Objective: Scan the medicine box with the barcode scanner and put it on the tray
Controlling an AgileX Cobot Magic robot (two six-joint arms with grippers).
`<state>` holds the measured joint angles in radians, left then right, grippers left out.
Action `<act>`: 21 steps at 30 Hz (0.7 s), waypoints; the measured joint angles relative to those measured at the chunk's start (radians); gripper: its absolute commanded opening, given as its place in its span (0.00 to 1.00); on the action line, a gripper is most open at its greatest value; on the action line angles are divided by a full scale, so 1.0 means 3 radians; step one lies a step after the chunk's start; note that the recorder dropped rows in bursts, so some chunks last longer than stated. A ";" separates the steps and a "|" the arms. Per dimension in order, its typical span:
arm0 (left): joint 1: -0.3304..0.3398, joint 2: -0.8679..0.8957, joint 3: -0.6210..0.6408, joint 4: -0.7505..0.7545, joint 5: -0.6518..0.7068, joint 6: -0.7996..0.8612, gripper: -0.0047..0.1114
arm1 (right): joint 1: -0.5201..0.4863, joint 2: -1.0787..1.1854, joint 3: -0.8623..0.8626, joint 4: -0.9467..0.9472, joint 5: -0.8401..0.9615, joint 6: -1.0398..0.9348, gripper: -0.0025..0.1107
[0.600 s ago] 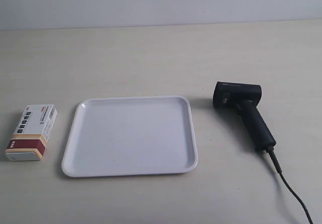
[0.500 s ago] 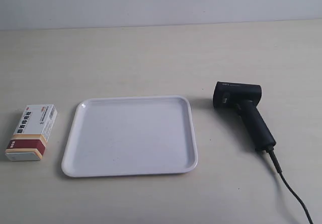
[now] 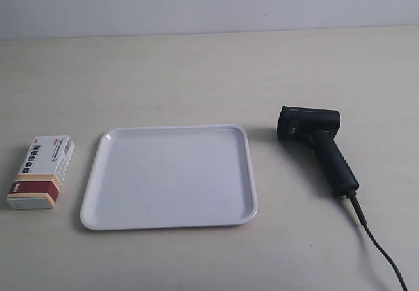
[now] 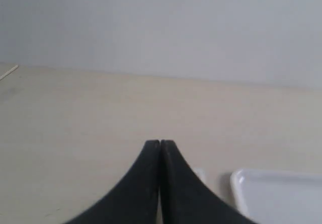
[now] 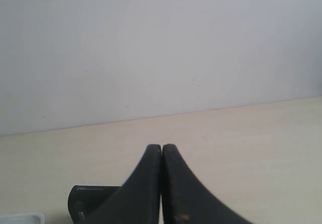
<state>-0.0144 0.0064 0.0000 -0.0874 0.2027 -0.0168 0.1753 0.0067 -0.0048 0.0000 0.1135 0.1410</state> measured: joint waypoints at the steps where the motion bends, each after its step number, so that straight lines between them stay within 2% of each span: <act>1: 0.0000 0.0000 0.0000 -0.0109 -0.0102 -0.0076 0.06 | 0.0000 0.0000 0.0000 0.0000 0.0000 0.0000 0.02; 4: 0.0000 0.0000 0.0000 -0.0508 -0.0520 -0.0338 0.06 | 0.0000 0.0000 0.0000 0.0021 0.0000 0.0000 0.02; 7: 0.0000 0.0000 -0.0008 -0.0627 -0.0976 -0.0444 0.04 | 0.0000 0.0000 0.0000 0.0233 -0.0013 0.0035 0.02; 11: 0.0000 0.0143 -0.0321 -0.0614 -0.1126 -0.0418 0.04 | 0.0000 0.0000 0.0000 0.0541 -0.0253 0.0076 0.02; 14: 0.0000 0.0683 -0.0703 -0.0530 -0.0893 -0.0316 0.04 | 0.0000 0.0000 0.0000 0.0606 -0.0378 0.0086 0.02; 18: 0.0000 0.1708 -0.1085 -0.0475 -0.0342 -0.0101 0.05 | 0.0000 0.0000 0.0000 0.0637 -0.0352 0.0086 0.02; 20: 0.0000 0.2225 -0.1182 -0.0467 -0.0175 -0.0030 0.11 | 0.0000 0.0000 0.0000 0.0637 -0.0335 0.0086 0.02; 21: -0.0012 0.2557 -0.1218 -0.0467 -0.0129 0.0033 0.17 | 0.0000 0.0000 0.0000 0.0637 -0.0328 0.0086 0.02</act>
<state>-0.0181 0.7734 -0.3654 -0.2274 0.1639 -0.0068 0.1753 0.0067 -0.0048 0.1911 0.0150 0.1668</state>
